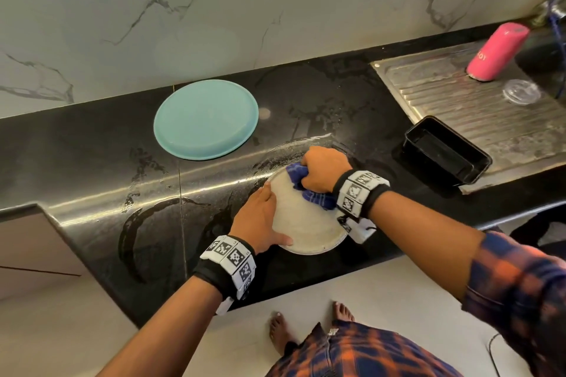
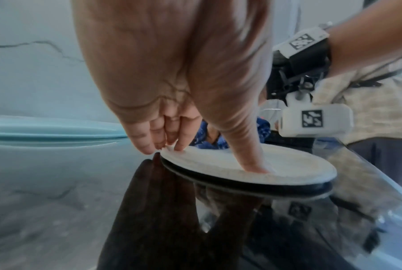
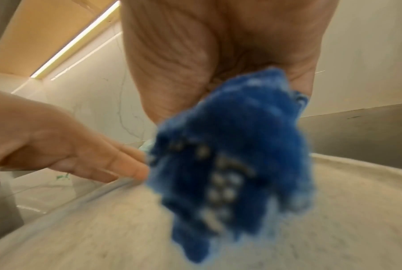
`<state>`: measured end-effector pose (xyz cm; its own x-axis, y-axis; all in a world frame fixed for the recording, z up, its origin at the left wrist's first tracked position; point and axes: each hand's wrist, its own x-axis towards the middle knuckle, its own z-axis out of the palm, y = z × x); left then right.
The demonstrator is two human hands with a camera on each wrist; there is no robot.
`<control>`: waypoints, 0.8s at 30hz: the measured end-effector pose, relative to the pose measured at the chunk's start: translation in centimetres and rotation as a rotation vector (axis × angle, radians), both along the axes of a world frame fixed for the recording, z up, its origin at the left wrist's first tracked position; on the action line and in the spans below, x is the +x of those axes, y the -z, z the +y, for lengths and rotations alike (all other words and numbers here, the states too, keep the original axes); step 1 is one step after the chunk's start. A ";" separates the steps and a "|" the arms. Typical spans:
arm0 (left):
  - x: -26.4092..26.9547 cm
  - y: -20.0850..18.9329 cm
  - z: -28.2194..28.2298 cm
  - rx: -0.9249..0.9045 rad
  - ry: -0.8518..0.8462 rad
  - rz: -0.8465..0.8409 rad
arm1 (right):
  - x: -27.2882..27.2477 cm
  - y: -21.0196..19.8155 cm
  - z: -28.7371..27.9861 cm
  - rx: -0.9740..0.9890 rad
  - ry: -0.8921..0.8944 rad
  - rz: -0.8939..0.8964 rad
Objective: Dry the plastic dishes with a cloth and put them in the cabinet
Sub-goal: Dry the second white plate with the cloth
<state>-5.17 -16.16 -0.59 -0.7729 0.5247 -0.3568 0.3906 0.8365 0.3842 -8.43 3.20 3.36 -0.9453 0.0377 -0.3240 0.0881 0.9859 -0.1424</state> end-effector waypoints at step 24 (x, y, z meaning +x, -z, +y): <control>0.6 0.7 -3.5 0.391 -0.606 -0.154 | 0.8 0.9 -5.5 -0.107 -0.208 -0.010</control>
<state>-4.57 -19.70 -1.25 -0.9240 0.1327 -0.3586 -0.1788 0.6789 0.7121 -7.68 -2.26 2.48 -0.9258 -0.1924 -0.3253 -0.1130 0.9623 -0.2476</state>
